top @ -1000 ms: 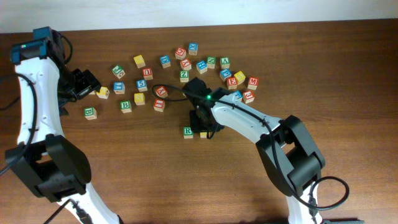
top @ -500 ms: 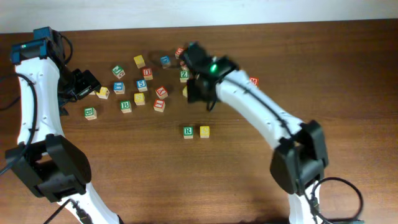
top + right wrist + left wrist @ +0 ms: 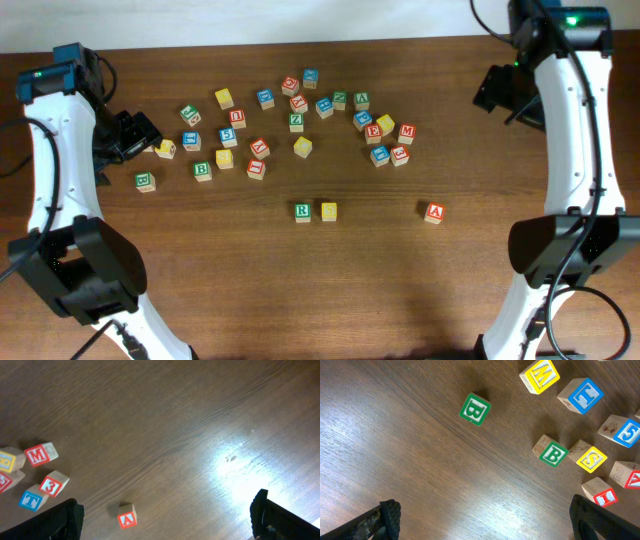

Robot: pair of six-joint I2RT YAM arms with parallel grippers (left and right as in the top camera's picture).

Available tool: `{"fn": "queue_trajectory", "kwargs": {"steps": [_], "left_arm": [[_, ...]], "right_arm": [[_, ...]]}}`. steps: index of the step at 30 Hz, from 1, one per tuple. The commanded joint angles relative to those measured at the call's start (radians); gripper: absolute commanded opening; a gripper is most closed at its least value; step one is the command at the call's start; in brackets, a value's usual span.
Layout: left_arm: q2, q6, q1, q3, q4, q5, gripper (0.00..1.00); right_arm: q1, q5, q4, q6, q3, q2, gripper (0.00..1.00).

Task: Spell out RSS
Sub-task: 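Lift the right gripper away and park it at the right side, then reach the left gripper to a second yellow S block and grasp it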

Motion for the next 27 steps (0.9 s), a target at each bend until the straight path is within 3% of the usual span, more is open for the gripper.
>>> {"fn": "queue_trajectory", "kwargs": {"steps": [1, 19, 21, 24, 27], "left_arm": [[-0.003, 0.009, 0.003, 0.005, -0.001, -0.004, 0.99], [-0.003, 0.008, 0.003, 0.005, 0.042, 0.006, 0.99], [-0.003, 0.015, 0.002, 0.005, 0.028, 0.247, 0.99], [0.01, 0.22, -0.06, 0.003, 0.037, 0.336, 0.99], [0.042, 0.286, -0.178, -0.051, 0.121, 0.225, 0.99]], "right_arm": [[-0.017, -0.017, -0.002, 0.002, -0.003, -0.001, 0.98], [-0.015, -0.017, 0.001, 0.002, -0.003, -0.001, 0.98], [-0.015, -0.017, 0.001, 0.002, -0.003, -0.001, 0.98], [-0.015, -0.017, 0.001, 0.002, -0.003, -0.001, 0.98], [-0.015, -0.017, 0.001, 0.002, -0.003, -0.001, 0.98]]}}
